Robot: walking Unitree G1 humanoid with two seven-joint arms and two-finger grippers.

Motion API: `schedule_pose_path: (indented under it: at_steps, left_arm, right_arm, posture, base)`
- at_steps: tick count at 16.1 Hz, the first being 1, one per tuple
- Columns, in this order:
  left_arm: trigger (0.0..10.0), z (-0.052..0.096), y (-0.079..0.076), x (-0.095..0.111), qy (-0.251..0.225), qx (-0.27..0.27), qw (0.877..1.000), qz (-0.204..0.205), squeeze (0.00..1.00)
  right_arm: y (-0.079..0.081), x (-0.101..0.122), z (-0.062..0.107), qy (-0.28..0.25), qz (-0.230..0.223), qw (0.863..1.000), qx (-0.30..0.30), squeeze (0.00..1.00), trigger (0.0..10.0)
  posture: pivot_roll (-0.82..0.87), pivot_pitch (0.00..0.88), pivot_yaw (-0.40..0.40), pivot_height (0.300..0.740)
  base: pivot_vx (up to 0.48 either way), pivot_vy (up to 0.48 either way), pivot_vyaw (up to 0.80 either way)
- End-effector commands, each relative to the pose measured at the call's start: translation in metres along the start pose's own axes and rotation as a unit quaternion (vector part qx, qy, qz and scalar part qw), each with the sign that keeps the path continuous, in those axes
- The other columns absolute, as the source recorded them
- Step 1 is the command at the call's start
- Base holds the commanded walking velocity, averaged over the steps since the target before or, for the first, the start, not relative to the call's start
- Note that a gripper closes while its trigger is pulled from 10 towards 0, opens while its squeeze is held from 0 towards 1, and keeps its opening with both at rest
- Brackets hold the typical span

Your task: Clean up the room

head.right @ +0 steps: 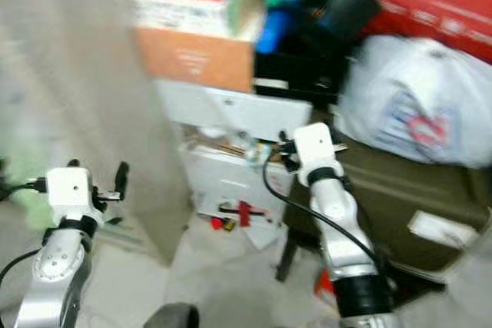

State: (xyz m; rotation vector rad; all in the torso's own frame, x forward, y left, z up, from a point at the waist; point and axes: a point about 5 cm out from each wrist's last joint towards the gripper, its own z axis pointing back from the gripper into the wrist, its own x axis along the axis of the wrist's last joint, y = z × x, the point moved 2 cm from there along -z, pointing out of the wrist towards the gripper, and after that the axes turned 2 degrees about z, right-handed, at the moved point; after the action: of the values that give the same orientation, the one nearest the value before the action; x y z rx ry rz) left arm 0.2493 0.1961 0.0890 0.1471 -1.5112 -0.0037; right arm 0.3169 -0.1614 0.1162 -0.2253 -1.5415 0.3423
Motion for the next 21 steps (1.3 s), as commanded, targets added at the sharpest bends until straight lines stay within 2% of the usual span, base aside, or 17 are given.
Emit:
schedule_pose_path:
  at_steps: [1,4,6,7,8,9,10,11,13,15,16,18,21]
  left_arm:
    - [10.0,0.000,0.008,0.003,-0.005,0.011,1.000,-0.013,0.00]
    - [10.0,0.003,0.019,-0.009,0.026,0.036,0.999,-0.027,0.00]
    - [10.0,0.007,0.040,-0.038,0.107,0.075,0.990,-0.051,0.00]
    - [10.0,0.008,0.045,-0.044,0.123,0.081,0.988,-0.054,0.00]
    - [10.0,0.009,0.051,-0.052,0.142,0.086,0.983,-0.074,0.00]
    - [10.0,0.013,0.064,-0.066,0.172,0.104,0.975,-0.095,0.00]
    - [10.0,0.020,0.087,-0.080,0.202,0.155,0.962,-0.100,0.00]
    - [10.0,0.025,0.100,-0.085,0.213,0.183,0.953,-0.111,0.00]
    - [10.0,0.030,0.112,-0.088,0.217,0.213,0.947,-0.107,0.00]
    - [10.0,0.030,0.114,-0.086,0.208,0.209,0.949,-0.116,0.00]
    - [10.0,0.033,0.114,-0.090,0.214,0.214,0.947,-0.109,0.00]
    - [10.0,0.032,0.109,-0.081,0.175,0.209,0.957,-0.100,0.00]
    - [10.0,0.027,0.087,-0.046,0.085,0.168,0.978,-0.085,0.00]
  right_arm:
    - [0.005,0.002,-0.001,-0.007,-0.003,1.000,0.006,0.00,10.0]
    - [-0.001,-0.012,0.001,0.012,-0.011,1.000,-0.011,0.00,10.0]
    - [-0.014,-0.035,0.008,0.055,-0.013,0.998,-0.041,0.00,10.0]
    - [-0.019,-0.041,0.010,0.064,-0.010,0.997,-0.051,0.00,10.0]
    - [-0.023,-0.047,0.013,0.072,-0.001,0.996,-0.055,0.00,10.0]
    - [-0.028,-0.060,0.017,0.091,-0.002,0.994,-0.056,0.00,10.0]
    - [-0.024,-0.080,0.023,0.130,-0.022,0.991,-0.030,0.00,10.0]
    - [-0.022,-0.091,0.027,0.149,-0.029,0.988,-0.011,0.00,10.0]
    - [-0.025,-0.094,0.028,0.145,-0.024,0.989,-0.011,0.00,10.0]
    - [-0.034,-0.092,0.030,0.134,0.019,0.990,-0.026,0.00,10.0]
    - [-0.038,-0.089,0.037,0.126,0.034,0.991,-0.039,0.00,10.0]
    - [-0.039,-0.080,0.048,0.100,0.041,0.993,-0.042,0.00,10.0]
    - [-0.034,-0.042,0.057,0.036,0.040,0.998,-0.037,0.00,10.0]
  posture:
    - [-0.06,0.000,-0.021,0.740]
    - [-0.06,0.000,-0.022,0.740]
    - [-0.06,0.000,-0.019,0.740]
    - [-0.06,0.000,-0.018,0.740]
    - [-0.06,0.000,-0.017,0.740]
    - [-0.06,0.000,-0.015,0.740]
    - [-0.06,0.000,-0.013,0.740]
    - [-0.06,0.000,-0.014,0.740]
    - [-0.07,0.000,-0.016,0.740]
    - [-0.06,0.000,-0.021,0.740]
    - [-0.06,0.000,-0.023,0.740]
    - [-0.06,0.000,-0.022,0.740]
    - [-0.08,0.000,-0.018,0.740]
  base:
    - [0.000,0.000,0.80]
    - [0.000,0.000,0.27]
    - [0.000,0.000,0.00]
    - [0.000,0.000,0.00]
    - [0.000,0.000,0.00]
    - [0.000,0.000,0.00]
    - [0.000,0.000,0.00]
    - [0.000,0.000,0.00]
    - [0.000,0.000,0.00]
    - [0.000,0.000,0.00]
    - [0.000,0.000,0.00]
    - [0.000,0.000,0.00]
    - [0.000,0.000,0.00]
